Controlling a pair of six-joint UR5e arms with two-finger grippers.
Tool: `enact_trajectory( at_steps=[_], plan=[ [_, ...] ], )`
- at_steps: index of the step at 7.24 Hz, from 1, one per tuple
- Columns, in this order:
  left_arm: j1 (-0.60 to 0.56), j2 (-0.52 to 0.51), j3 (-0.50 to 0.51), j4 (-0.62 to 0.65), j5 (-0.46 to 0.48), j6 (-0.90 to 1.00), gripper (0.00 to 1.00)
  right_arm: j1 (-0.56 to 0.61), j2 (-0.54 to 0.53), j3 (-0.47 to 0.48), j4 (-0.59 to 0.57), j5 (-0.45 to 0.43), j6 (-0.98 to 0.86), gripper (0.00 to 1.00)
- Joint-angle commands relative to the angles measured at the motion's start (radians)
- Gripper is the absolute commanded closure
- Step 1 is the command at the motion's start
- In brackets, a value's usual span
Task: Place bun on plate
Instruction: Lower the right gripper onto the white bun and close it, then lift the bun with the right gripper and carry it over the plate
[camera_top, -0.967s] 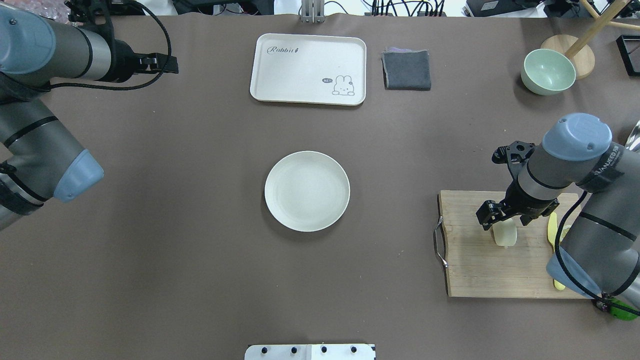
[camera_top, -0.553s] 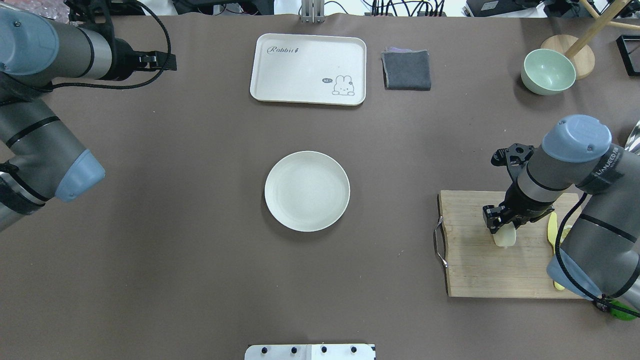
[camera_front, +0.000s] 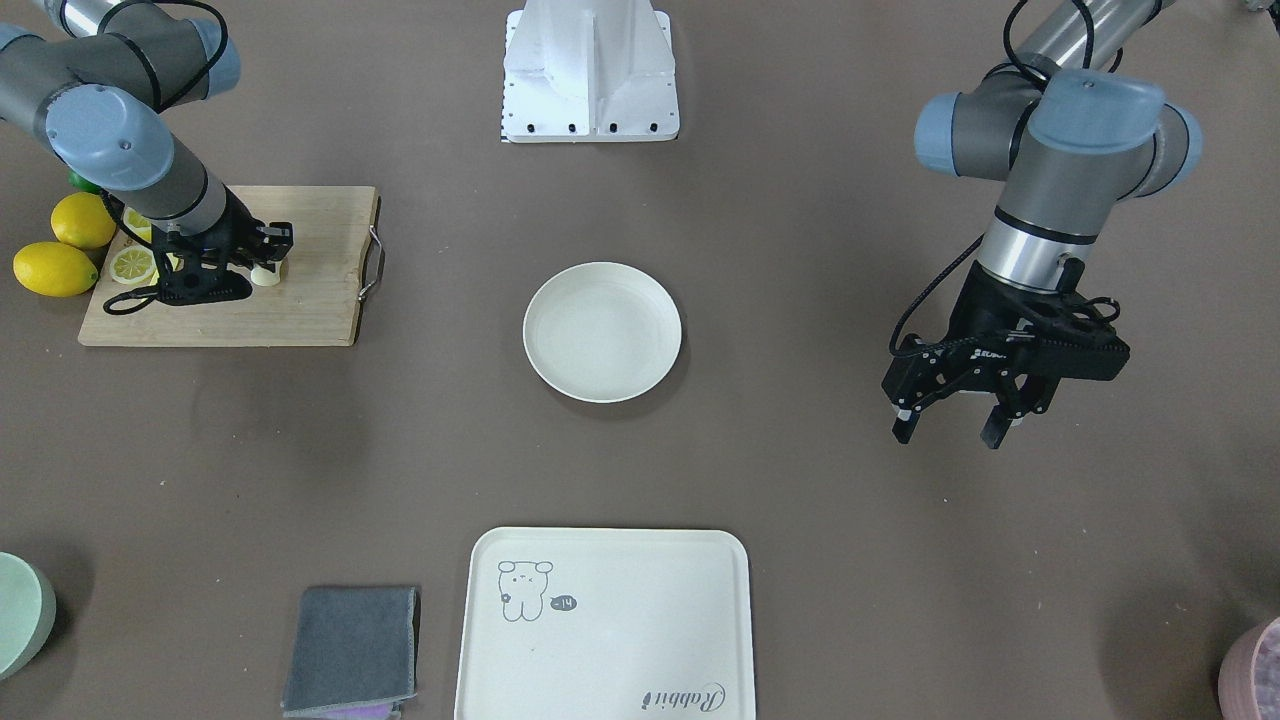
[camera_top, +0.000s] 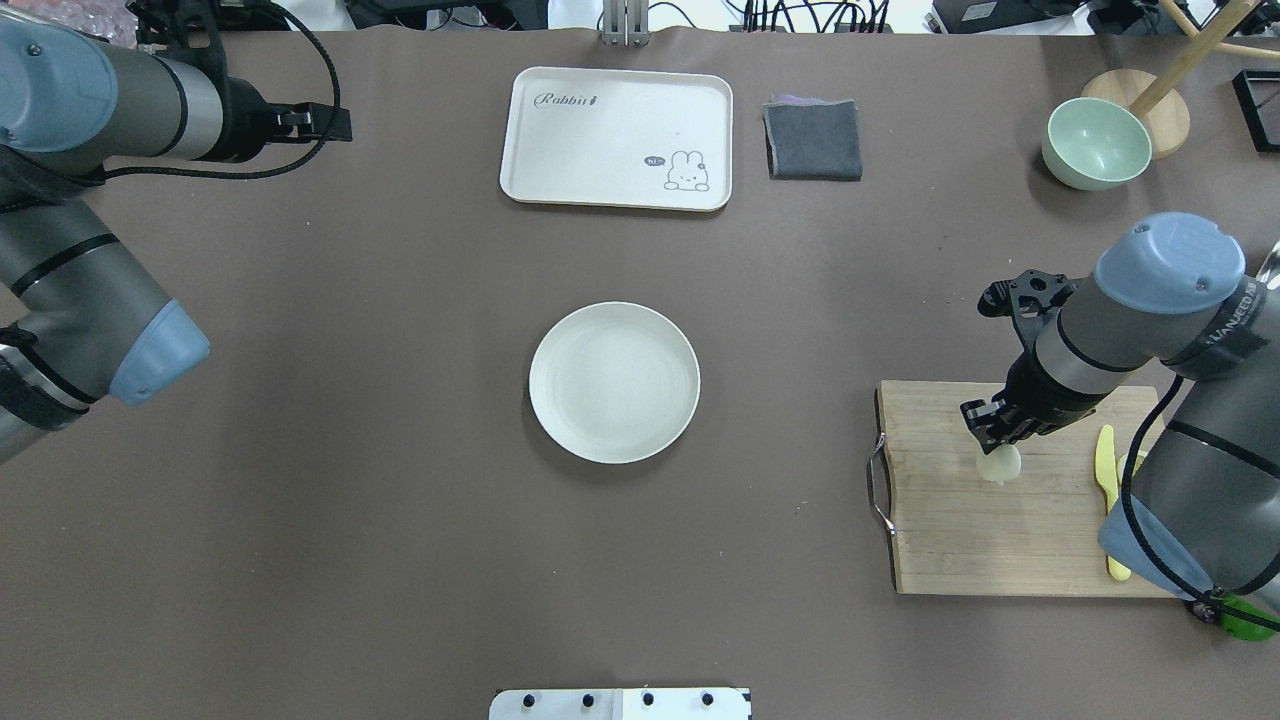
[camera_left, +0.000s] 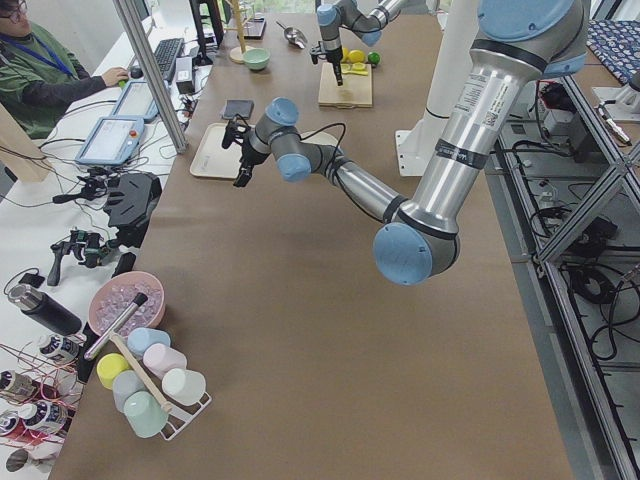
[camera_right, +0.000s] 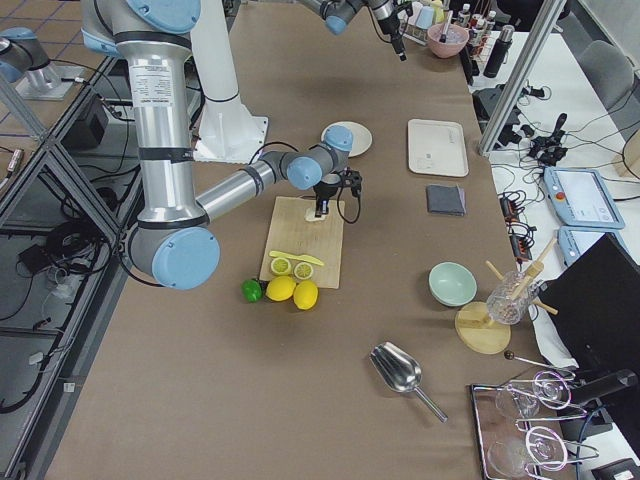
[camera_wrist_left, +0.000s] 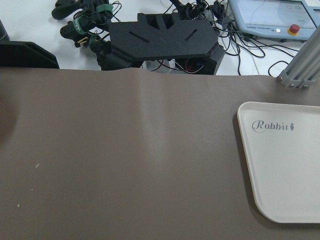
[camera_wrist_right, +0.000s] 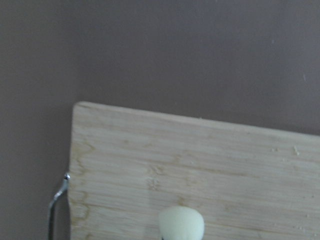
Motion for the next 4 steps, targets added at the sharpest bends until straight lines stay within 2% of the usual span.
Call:
enact_trajectory(
  at_steps=[1,2,4],
  plan=[
    [0.004,-0.009,-0.002,-0.004,-0.006,-0.005,0.03,0.090,0.084,0.036,0.000,0.005,0.000,1.00],
    [0.013,-0.010,-0.002,-0.004,-0.009,-0.003,0.03,0.103,0.181,0.021,-0.001,-0.011,0.001,1.00],
    [0.051,-0.035,-0.001,-0.003,-0.009,-0.003,0.03,0.102,0.305,-0.028,0.000,-0.046,0.003,1.00]
  ],
)
